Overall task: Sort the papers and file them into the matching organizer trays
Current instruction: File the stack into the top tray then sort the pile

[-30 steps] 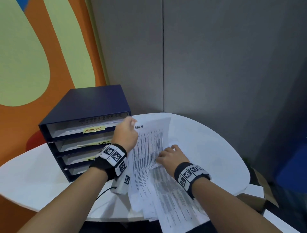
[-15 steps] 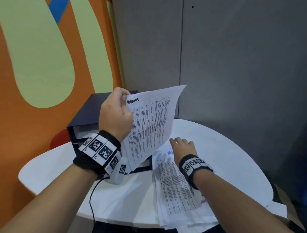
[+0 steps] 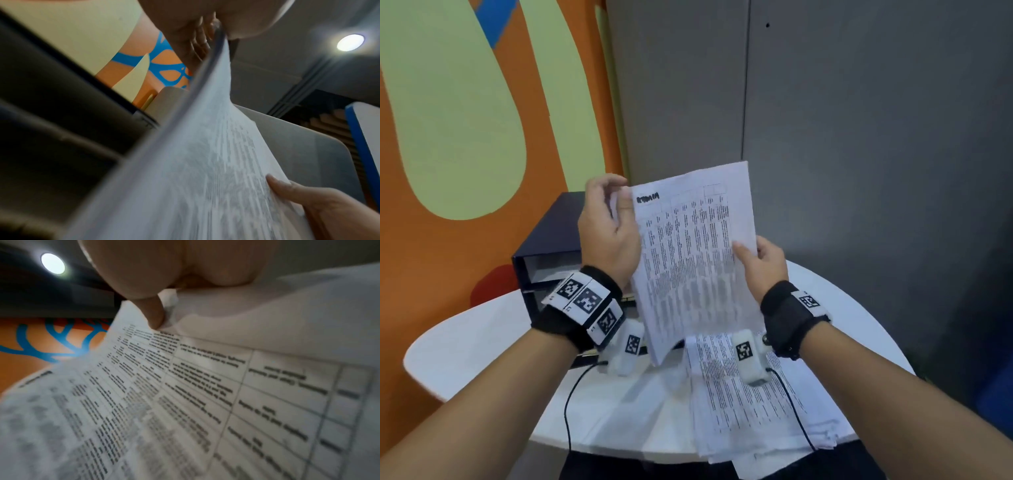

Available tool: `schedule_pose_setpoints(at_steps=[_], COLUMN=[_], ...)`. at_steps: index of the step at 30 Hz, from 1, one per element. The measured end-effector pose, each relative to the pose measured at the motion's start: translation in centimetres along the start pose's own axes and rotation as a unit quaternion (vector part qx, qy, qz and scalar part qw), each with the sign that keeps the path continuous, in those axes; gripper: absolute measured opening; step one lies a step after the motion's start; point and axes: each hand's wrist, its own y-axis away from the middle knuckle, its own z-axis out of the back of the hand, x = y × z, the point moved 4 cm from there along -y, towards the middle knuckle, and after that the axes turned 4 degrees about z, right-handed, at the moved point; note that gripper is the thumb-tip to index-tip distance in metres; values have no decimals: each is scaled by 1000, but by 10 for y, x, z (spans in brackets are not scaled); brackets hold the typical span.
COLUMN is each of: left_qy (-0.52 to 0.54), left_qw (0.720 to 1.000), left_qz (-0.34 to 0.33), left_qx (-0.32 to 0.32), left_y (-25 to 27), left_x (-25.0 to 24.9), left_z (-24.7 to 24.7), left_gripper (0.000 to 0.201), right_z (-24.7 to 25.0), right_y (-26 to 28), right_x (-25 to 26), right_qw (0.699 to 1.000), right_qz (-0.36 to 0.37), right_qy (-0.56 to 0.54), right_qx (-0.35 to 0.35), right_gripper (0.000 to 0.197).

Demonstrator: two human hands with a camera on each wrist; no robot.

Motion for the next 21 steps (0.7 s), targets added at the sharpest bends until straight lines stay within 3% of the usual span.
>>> schedule_pose_setpoints(at_steps=[2,4,7,8,12,17,21], left_qy=[54,66,1,-22,-43,-72,-140], left_qw=[996,985,972,966,936,889,887], left_qz=[75,132,149,156,265,374,356], left_qx=[21,88,184,206,229,253,258], left_y=[13,33,64,72,98,92,68], left_x=[11,28,57,70,105,122,118], left_z=[7,13,21,24,41,64,93], left_gripper=[28,38,29,38,63,34,26], right_z=[5,9,6,2,-14,-38,-61], right_y=[5,12,24,29,49,73,85], right_x=[-1,-7,-18,-20,-25,-22,-14], right_qw=[1000,998,994,992,978,947,933], right_qz=[-9,-31,-64,-68,-62,-104,-148], right_qy=[-28,-49,-45,-33,56,73,52], right_qx=[-2,18,75,100,193,296,325], right_gripper=[11,14,18,18,17,19,20])
